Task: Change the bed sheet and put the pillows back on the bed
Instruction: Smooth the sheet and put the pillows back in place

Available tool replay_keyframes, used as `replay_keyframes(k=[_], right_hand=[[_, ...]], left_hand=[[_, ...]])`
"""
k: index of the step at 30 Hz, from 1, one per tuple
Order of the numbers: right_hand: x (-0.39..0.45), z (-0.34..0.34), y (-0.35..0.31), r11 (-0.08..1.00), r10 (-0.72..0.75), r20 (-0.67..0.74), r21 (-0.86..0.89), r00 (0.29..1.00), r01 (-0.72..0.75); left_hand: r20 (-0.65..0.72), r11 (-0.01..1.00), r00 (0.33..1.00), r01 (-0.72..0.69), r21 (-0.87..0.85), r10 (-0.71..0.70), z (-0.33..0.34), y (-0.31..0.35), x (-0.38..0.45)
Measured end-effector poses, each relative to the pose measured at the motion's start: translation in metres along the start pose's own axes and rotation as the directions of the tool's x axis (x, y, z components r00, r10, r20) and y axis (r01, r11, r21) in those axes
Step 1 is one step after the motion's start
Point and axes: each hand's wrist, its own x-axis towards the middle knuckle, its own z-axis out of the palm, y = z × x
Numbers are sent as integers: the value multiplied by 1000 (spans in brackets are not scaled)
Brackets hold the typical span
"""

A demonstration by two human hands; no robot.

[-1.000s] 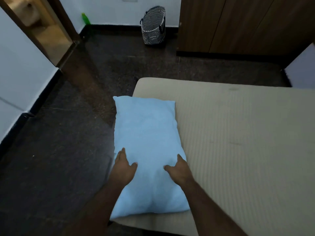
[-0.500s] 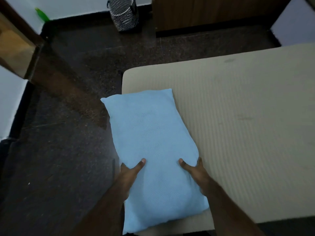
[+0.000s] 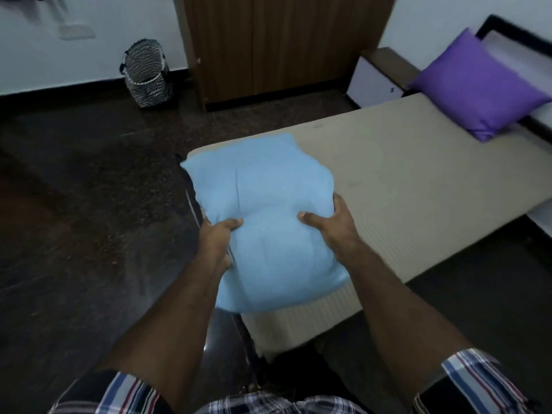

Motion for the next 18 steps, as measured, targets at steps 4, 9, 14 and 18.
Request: replay_keyframes(k=[4,9,14,18], right_hand=[[-39,-37,-34,998,-63,-64,26,996,65],[-60,-96,-70,999,-37,-199,23,979,42],[-75,-100,-95,990,-73,-102,112,992,84],[-85,-121,-87,975,-33,-241,205,970,84]], left_hand=[[122,994,990,-58,-89,69,12,27,-24],[255,987,965,-25,-162,67,23,47,-48],[383,994,920,-60,-87,89,48,34,-83],[393,995,915,-96,2,88,72,13,-88]])
